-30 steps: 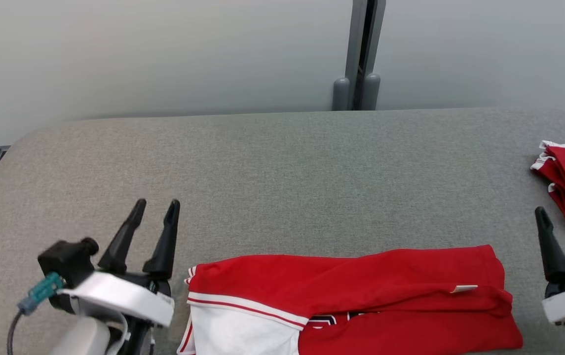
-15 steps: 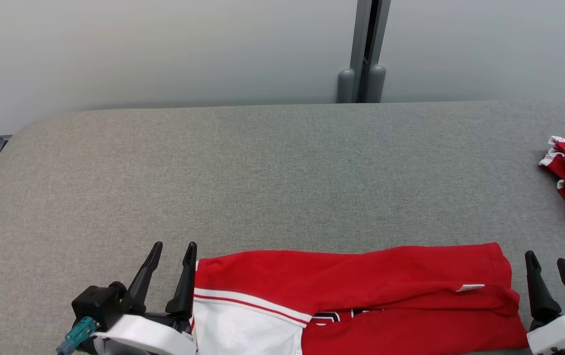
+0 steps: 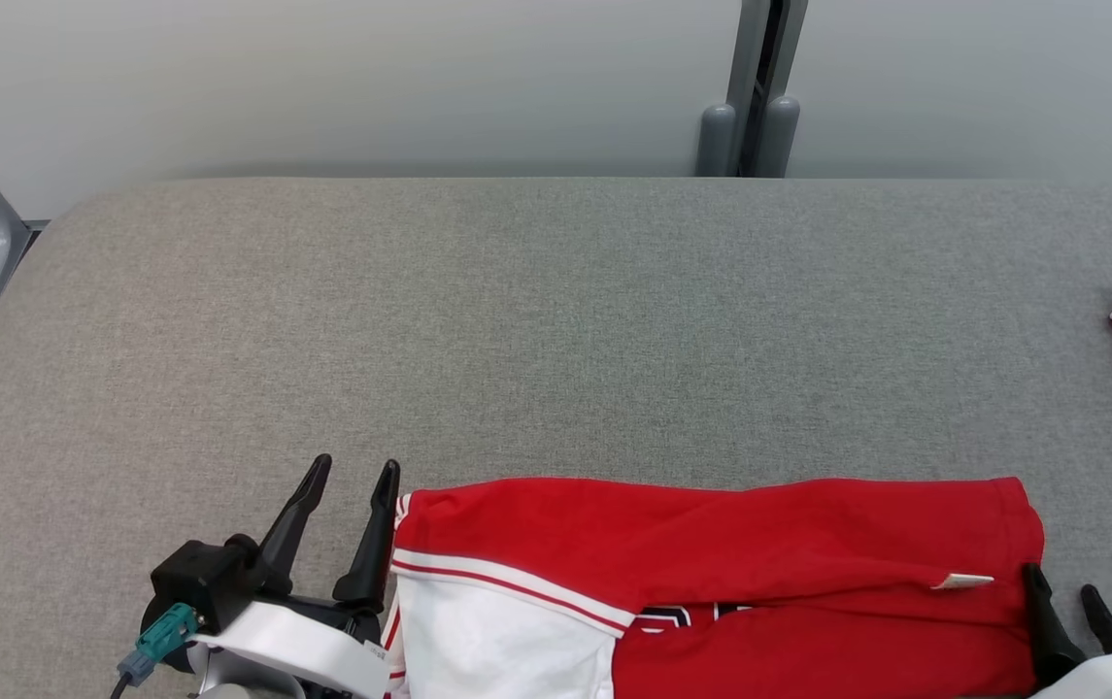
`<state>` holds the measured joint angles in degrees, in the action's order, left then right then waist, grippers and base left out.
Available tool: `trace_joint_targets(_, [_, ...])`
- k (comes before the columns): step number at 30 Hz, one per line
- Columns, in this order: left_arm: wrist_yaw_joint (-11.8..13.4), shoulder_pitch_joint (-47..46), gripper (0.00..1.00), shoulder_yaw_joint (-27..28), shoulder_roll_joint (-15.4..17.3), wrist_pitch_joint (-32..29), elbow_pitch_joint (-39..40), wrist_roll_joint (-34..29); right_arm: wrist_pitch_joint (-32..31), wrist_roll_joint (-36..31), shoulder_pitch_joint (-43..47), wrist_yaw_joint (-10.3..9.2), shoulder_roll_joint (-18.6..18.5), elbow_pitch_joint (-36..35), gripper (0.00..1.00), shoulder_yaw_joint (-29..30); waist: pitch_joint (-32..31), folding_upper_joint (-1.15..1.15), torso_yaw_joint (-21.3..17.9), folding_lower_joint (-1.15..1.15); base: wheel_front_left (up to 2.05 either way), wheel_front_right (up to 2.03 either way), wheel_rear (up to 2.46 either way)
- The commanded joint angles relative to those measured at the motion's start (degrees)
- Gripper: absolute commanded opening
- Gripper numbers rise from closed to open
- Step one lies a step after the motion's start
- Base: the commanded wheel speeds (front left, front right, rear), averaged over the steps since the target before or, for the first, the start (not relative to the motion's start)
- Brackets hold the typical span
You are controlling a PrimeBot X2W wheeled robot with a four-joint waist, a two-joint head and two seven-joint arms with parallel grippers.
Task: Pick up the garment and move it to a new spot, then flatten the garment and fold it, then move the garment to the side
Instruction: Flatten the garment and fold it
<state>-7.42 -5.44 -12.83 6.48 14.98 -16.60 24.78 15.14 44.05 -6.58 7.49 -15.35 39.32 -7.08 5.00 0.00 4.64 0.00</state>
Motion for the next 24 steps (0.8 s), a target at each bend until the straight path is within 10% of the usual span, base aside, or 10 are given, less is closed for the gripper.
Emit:
trace_joint_targets(1, [-0.1, -0.8, 1.0, -0.1, 0.5, 0.1, 0.1, 0.0, 0.0, 0.7, -0.8, 0.0, -0.2, 0.7, 1.0, -0.2, 0.1, 0.0, 0.1, 0.0, 0.0, 0.0, 0.0])
trace_joint_targets(14, [-0.1, -1.2, 1.0, -0.9, 1.3, 0.2, -0.4, 0.4, 0.0, 5.3, -1.4, 0.0, 0.1, 2.3, 1.0, -5.9, -0.3, 0.0, 0.3, 0.0, 0.0, 0.0, 0.0])
trace_joint_targets(15, [-0.1, -1.2, 1.0, -0.9, 1.3, 0.2, -0.4, 0.4, 0.0, 5.6, -1.3, 0.0, -0.1, 2.3, 0.5, -6.2, -0.5, 0.0, 0.3, 0.0, 0.0, 0.0, 0.0])
trace_joint_targets(17, [-0.1, -0.9, 1.0, -0.8, 1.2, 0.2, -0.5, 0.4, 0.0, 5.8, -1.2, 0.0, -0.5, 2.1, 0.0, -6.5, -0.7, 0.0, 0.3, 0.0, 0.0, 0.0, 0.0])
trace_joint_targets(24, [-0.1, -0.5, 1.0, -1.2, 1.2, 0.2, -1.0, 0.5, 0.0, 5.3, -1.9, -0.01, -1.5, 0.7, 0.0, -4.2, -1.3, 0.0, 0.1, 0.0, 0.0, 0.0, 0.0])
